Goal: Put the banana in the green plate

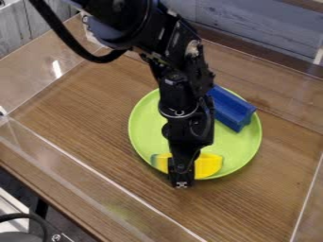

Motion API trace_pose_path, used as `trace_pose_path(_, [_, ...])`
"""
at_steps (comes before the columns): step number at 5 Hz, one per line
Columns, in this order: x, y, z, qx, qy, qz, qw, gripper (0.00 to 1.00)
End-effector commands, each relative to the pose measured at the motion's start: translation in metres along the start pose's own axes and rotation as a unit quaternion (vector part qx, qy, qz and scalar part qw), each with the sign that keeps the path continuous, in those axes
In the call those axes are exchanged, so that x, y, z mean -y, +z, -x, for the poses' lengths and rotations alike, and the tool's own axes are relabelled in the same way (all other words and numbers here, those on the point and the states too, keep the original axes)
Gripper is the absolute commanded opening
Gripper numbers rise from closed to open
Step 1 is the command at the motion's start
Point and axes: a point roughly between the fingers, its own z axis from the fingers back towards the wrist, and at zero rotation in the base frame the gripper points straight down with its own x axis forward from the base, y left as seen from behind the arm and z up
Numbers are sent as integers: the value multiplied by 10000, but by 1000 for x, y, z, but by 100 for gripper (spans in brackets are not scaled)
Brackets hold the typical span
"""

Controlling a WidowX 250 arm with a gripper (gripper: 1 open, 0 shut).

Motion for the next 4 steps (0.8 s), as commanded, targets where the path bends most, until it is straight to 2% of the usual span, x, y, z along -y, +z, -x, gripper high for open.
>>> trace_pose_path(1, [-6, 6, -2, 102, 40, -88, 9999, 0])
trace_pose_path(4, [-9, 6, -3, 138, 60, -56, 9999, 0])
